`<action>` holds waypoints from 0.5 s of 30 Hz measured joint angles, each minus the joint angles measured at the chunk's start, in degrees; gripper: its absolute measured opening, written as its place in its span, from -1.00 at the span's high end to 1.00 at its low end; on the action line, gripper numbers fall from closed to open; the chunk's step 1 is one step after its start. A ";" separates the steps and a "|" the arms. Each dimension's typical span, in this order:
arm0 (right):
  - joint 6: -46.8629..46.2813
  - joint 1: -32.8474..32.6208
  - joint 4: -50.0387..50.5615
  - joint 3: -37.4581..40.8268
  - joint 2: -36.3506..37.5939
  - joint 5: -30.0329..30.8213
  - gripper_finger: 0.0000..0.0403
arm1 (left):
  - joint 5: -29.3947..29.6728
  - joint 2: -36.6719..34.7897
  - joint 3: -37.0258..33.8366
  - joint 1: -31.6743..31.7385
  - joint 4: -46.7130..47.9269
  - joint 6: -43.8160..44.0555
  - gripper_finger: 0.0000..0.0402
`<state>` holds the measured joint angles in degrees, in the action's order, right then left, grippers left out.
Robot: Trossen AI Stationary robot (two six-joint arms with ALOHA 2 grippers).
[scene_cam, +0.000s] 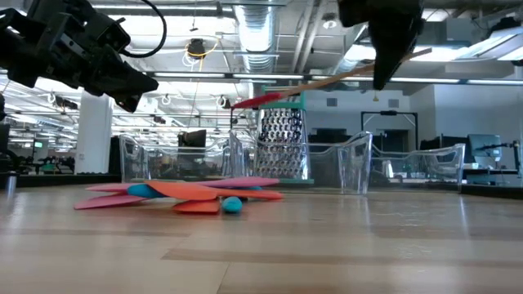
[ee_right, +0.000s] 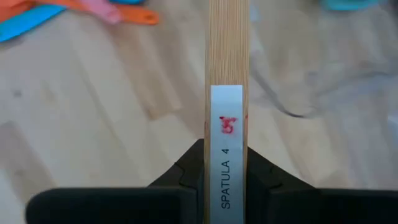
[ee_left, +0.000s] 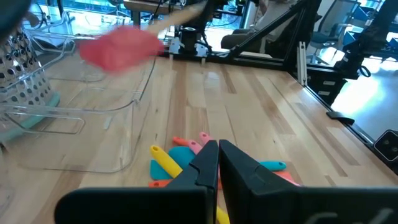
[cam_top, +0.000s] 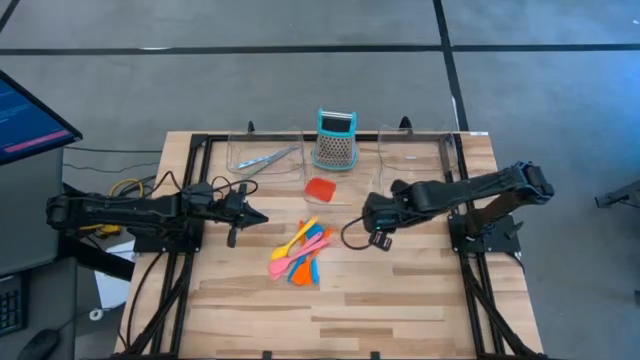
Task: Pick & Place Kitchen Items
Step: Put the red spatula into the middle transparent bin
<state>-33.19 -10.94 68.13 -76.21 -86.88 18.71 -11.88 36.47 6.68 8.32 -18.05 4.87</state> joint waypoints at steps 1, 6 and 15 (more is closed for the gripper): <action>-0.98 0.02 1.23 -0.01 0.56 1.08 0.75 | 0.01 0.02 0.00 0.02 -0.03 -0.01 0.99; -4.81 0.13 7.35 -0.01 2.08 4.25 0.75 | 0.02 0.00 0.00 0.00 -0.06 -0.01 0.99; -2.50 0.63 6.42 0.07 1.34 4.05 0.75 | 0.01 0.01 0.00 0.01 -0.06 -0.05 0.99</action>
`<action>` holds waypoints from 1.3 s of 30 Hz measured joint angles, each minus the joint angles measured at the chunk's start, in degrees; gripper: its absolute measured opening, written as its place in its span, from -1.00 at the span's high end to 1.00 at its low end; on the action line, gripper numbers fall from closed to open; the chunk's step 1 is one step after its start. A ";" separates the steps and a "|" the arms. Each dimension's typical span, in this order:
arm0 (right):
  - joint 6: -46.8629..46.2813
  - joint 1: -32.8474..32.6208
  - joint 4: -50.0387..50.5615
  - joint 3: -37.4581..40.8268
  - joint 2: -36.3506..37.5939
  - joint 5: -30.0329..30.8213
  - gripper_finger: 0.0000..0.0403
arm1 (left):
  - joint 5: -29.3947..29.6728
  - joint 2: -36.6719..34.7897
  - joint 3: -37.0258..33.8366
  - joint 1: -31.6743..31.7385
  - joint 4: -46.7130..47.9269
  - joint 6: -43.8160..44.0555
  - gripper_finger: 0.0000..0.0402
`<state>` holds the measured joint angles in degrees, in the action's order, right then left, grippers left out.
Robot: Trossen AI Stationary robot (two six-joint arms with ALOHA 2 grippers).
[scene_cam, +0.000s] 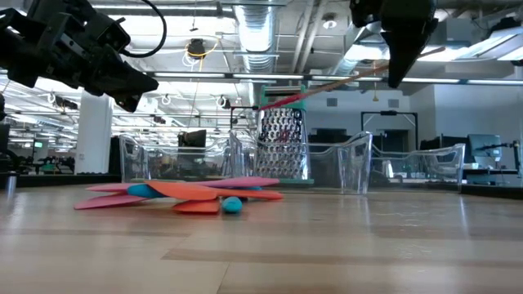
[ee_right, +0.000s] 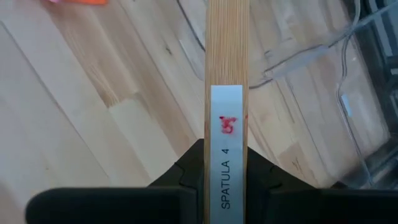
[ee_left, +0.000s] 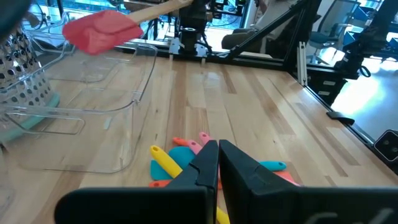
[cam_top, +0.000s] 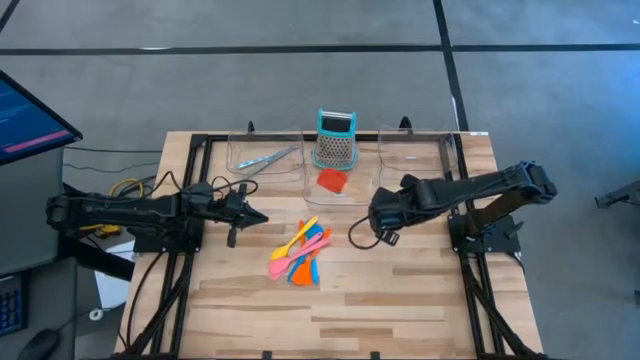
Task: Pick & Place Kitchen Items
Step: Put the red spatula into the middle transparent bin
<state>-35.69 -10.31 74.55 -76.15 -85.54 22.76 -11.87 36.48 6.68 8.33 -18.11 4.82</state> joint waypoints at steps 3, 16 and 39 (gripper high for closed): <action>0.68 1.08 -1.45 -0.06 -0.02 0.04 0.75 | 0.00 0.00 0.00 -0.01 -0.02 0.00 0.99; 12.77 13.49 -5.24 0.02 -0.04 -6.36 0.75 | -0.01 0.00 0.00 0.00 0.00 0.00 0.99; 25.78 20.88 -5.71 -2.81 -12.57 -13.91 0.72 | 0.01 0.01 0.00 -0.03 0.02 -0.02 0.99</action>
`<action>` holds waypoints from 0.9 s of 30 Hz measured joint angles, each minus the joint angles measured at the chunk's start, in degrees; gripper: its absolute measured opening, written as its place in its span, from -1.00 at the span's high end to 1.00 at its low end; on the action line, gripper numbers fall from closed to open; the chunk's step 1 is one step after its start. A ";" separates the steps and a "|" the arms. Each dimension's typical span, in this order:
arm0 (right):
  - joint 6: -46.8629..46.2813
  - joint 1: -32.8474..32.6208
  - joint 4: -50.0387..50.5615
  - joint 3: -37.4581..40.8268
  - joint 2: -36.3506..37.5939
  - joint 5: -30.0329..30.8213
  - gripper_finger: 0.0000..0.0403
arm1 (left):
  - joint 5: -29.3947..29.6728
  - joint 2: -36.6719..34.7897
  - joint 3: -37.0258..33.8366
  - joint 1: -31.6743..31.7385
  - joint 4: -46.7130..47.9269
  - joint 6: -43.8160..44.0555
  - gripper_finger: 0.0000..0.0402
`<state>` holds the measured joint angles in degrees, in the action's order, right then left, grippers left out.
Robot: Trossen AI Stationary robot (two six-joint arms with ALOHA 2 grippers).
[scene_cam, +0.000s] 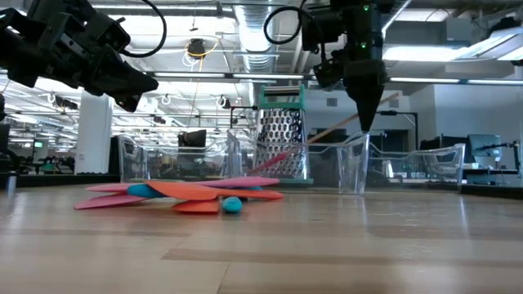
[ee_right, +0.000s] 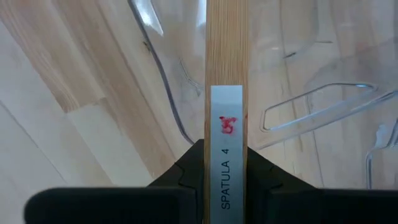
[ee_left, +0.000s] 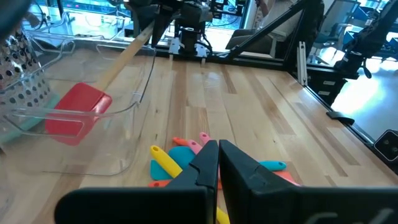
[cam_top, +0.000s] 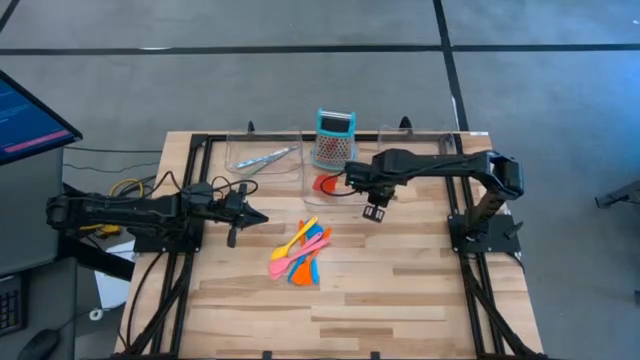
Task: Pick & Place Kitchen Items
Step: Put the red spatula into the middle transparent bin, then put the pink spatula into the middle transparent bin
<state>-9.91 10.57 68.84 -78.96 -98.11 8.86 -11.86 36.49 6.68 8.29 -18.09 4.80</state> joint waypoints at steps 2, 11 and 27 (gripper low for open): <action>0.00 0.06 -2.37 -0.74 0.37 0.51 0.66 | 0.00 0.00 0.00 0.00 0.00 -0.02 0.99; 1.07 0.11 -0.87 -0.80 1.10 3.48 0.33 | 0.00 0.00 0.00 0.00 0.00 0.00 0.99; -4.12 -5.40 7.61 -0.81 7.10 3.22 0.62 | 0.00 0.00 -0.02 0.00 -0.02 0.00 0.99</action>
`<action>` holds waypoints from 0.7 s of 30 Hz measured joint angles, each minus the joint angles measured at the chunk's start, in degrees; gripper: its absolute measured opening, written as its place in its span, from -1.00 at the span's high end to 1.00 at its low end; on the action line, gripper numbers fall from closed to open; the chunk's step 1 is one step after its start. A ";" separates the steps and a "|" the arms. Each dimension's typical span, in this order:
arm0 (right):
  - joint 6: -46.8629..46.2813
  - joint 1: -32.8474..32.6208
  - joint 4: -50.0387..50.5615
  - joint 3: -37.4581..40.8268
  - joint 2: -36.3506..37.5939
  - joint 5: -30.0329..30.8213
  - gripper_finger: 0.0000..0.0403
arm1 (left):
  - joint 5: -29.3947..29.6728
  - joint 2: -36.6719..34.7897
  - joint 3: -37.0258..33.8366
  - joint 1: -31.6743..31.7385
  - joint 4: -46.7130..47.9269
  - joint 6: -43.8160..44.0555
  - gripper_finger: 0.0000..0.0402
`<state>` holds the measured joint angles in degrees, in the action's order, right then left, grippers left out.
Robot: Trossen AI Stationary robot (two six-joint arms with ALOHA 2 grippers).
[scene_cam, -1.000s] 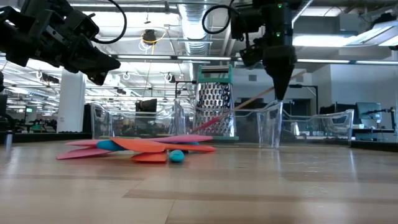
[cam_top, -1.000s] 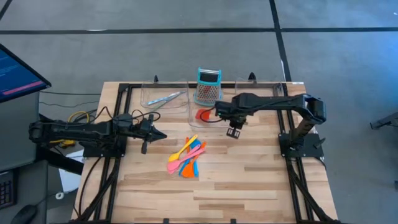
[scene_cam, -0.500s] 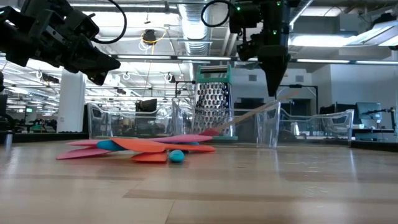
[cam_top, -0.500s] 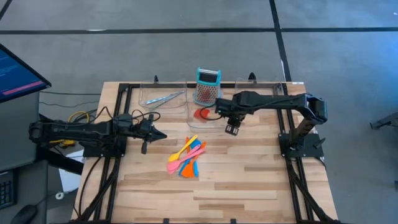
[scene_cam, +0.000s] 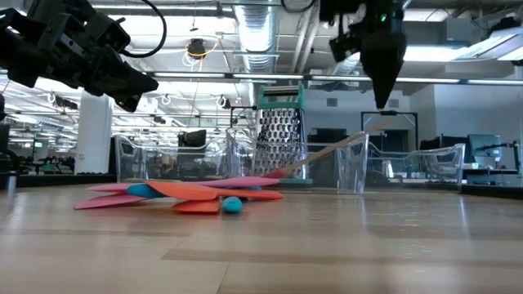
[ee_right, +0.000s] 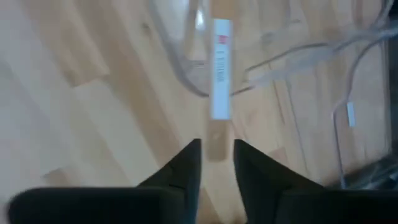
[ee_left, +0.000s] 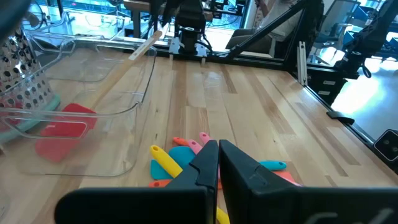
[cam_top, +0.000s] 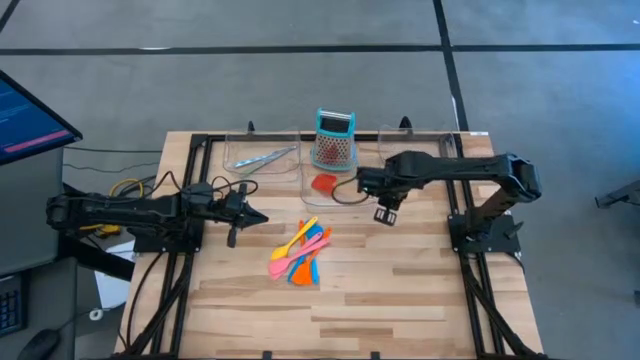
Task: Pick & Place Kitchen Items
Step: Put the pink spatula into the middle transparent bin
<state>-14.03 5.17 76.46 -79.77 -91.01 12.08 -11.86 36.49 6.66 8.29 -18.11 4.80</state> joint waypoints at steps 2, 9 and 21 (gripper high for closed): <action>-0.14 -2.16 -0.15 -0.02 1.34 0.00 0.75 | 0.00 0.00 0.00 0.00 0.02 0.00 0.99; -7.52 -11.39 -2.79 1.32 6.05 2.36 0.96 | 0.00 0.00 0.00 0.00 0.00 0.09 0.99; -10.04 -26.93 -32.24 16.20 12.25 11.36 0.99 | 0.00 0.00 -0.01 0.00 0.02 0.20 0.99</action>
<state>-24.08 -21.76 44.21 -63.57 -78.76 23.43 -11.86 36.49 6.65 8.29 -18.09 4.99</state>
